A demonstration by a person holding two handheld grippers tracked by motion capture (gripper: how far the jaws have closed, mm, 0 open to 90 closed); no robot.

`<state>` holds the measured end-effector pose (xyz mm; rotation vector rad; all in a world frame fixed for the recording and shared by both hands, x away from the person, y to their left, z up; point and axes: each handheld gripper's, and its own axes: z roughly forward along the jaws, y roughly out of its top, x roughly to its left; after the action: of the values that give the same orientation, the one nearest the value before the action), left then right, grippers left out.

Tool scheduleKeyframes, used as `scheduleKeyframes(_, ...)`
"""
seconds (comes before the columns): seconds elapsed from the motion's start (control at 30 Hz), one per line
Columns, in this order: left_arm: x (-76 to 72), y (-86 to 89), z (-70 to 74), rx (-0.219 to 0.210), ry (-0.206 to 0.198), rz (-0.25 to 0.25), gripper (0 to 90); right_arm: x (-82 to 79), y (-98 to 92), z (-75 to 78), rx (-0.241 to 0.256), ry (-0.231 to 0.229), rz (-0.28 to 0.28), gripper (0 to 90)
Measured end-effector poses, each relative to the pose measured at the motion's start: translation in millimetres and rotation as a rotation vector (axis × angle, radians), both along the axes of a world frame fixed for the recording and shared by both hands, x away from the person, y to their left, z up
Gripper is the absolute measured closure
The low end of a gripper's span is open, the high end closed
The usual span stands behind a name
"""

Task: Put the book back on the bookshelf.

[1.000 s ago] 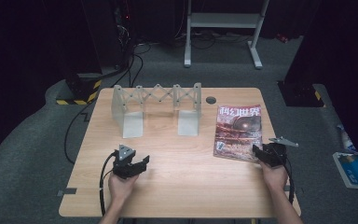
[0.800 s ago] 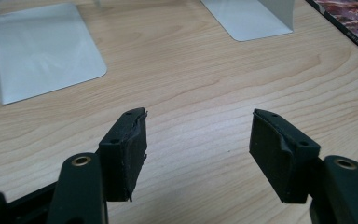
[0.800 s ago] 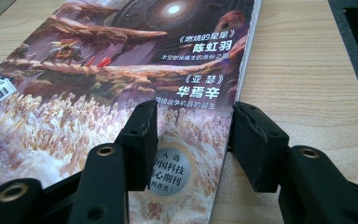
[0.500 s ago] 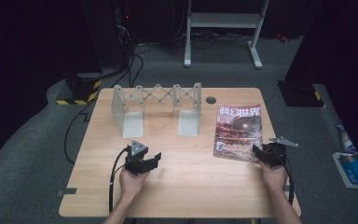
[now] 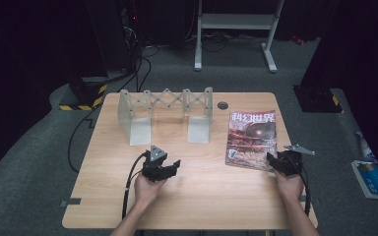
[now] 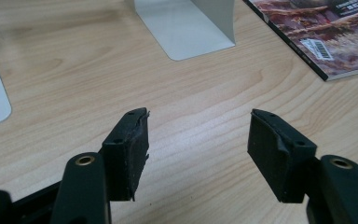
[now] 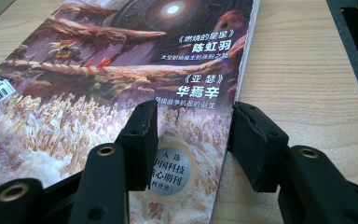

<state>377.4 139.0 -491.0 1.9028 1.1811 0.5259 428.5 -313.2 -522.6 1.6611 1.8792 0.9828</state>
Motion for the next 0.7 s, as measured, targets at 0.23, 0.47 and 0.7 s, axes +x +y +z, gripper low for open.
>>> scheduleKeyframes(0.23, 7.4, -17.2, 3.9, 0.004, -0.003, -0.036, 39.1, -0.2, 0.1, -0.1, 0.002, 0.000, -0.001, 51.5)
scheduleKeyframes(0.47, 14.1, -31.6, 1.0, -0.023, -0.002, -0.062, 41.7, -0.3, -0.1, -0.3, 0.002, -0.002, 0.001, 51.6)
scheduleKeyframes(0.7, 22.6, -46.9, 4.4, -0.031, -0.004, -0.096, 41.4, -0.3, -0.2, -0.3, 0.003, -0.002, 0.002, 51.6)
